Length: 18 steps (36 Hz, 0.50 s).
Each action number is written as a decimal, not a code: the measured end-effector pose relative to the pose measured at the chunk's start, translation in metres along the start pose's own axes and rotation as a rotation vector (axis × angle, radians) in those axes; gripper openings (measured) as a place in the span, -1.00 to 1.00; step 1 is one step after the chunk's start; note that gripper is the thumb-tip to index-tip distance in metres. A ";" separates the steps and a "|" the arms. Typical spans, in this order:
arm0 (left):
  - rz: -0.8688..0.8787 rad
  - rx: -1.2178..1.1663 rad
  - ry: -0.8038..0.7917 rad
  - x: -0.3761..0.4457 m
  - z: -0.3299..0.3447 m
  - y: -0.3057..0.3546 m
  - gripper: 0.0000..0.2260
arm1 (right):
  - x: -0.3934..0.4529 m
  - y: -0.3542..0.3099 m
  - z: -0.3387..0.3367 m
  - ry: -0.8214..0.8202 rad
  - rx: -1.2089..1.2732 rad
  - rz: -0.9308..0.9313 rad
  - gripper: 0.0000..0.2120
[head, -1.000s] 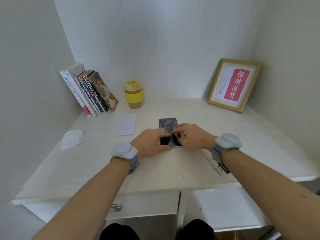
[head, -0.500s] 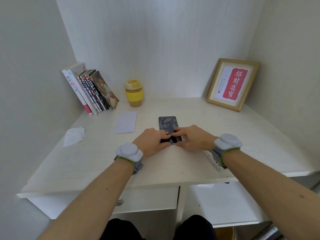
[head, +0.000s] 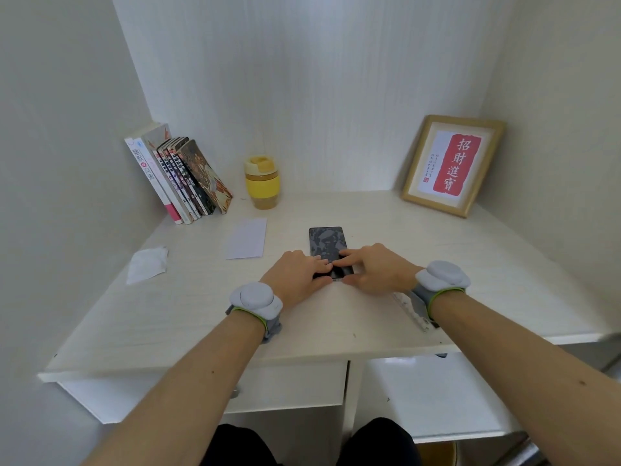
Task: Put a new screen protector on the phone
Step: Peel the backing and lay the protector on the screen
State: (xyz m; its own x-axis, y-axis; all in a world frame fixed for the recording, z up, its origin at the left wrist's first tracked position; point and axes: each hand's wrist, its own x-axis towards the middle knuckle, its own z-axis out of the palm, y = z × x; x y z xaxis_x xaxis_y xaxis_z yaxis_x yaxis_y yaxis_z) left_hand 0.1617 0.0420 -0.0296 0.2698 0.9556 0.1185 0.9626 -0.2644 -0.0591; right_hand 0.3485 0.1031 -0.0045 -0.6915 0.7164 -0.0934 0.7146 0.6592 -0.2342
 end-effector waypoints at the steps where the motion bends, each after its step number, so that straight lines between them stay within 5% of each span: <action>1: 0.000 0.002 0.003 0.001 0.001 0.000 -0.65 | 0.000 0.000 0.000 -0.004 0.003 0.004 -0.55; 12: -0.026 0.030 0.026 0.000 0.002 0.003 -0.26 | 0.000 0.000 -0.004 -0.035 0.034 0.012 -0.54; 18: -0.067 -0.036 0.026 0.000 -0.003 0.004 -0.64 | -0.004 -0.001 -0.006 -0.034 0.025 0.006 -0.53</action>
State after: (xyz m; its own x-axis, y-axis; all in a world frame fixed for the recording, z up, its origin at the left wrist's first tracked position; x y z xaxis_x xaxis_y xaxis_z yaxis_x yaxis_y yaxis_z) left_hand 0.1653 0.0411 -0.0266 0.2044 0.9679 0.1464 0.9788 -0.2045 -0.0150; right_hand 0.3508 0.1008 0.0020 -0.6904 0.7122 -0.1274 0.7164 0.6485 -0.2574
